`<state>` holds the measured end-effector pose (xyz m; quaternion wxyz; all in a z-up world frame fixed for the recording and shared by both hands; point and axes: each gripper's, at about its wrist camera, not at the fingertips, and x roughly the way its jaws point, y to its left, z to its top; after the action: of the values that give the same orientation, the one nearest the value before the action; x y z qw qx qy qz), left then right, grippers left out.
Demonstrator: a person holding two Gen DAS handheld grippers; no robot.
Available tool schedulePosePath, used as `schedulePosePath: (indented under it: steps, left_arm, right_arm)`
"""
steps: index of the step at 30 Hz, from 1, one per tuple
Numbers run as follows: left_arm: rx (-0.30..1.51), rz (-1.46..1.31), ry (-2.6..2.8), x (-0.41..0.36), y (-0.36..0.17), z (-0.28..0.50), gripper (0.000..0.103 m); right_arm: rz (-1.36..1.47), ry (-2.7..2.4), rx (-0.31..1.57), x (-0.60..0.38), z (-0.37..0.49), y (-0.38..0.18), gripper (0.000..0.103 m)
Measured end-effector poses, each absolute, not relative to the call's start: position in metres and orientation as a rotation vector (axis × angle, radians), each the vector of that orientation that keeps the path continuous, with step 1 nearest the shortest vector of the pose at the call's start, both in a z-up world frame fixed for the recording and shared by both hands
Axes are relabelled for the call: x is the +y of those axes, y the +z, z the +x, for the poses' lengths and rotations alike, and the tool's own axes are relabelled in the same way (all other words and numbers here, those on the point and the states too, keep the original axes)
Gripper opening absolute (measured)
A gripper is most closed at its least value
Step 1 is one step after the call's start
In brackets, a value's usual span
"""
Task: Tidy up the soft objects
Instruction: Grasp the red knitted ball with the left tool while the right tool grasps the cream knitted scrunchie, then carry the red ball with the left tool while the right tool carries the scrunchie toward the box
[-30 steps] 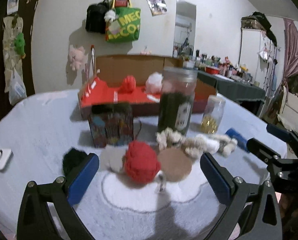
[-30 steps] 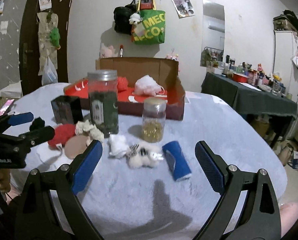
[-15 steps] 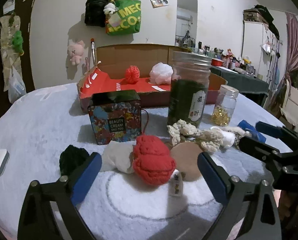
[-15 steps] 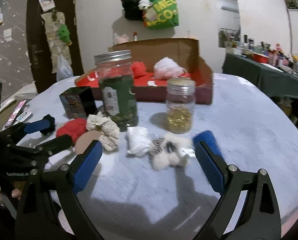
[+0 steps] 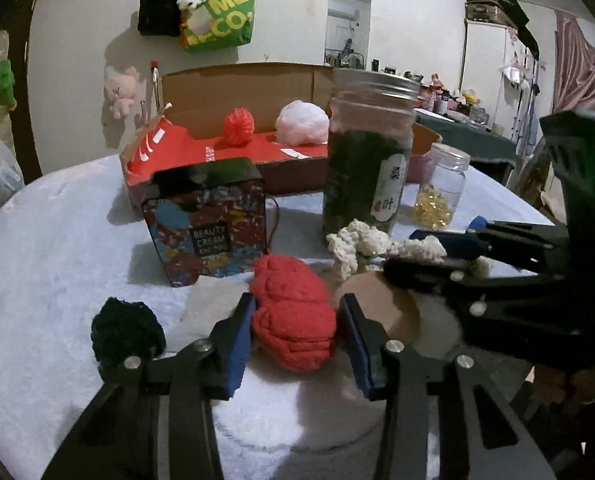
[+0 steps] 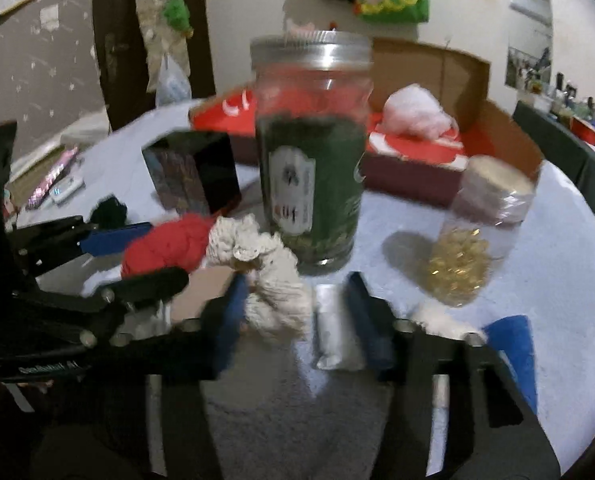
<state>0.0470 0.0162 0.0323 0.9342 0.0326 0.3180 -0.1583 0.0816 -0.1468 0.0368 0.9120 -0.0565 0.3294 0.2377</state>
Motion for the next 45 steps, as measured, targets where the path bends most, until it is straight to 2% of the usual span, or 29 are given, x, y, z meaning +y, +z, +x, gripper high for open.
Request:
schedulePosePath:
  steps: [1,4,11,24,45]
  left_arm:
    - [0.648,0.068,-0.328,0.016,0.033,0.047,0.044]
    - [0.636,0.050,-0.334,0.018,0.038,0.045,0.043]
    - [0.593,0.015,-0.395,0.012,0.057,0.036,0.043]
    - [0.592,0.006,-0.415,0.004,0.060,0.038,0.043]
    - [0.587,-0.056,-0.308,0.075,0.074,0.031,0.043]
  right_arm:
    - [-0.103,0.513,0.678,-0.147,0.080,0.037,0.024]
    - [-0.042,0.553,0.677,-0.153,0.078,0.043,0.020]
    - [0.032,0.550,0.623,-0.172,0.060,0.057,0.020]
    - [0.076,0.528,0.590,-0.191,0.053,0.066,0.020]
    - [0.243,0.506,0.625,-0.249,0.059,0.066,0.019]
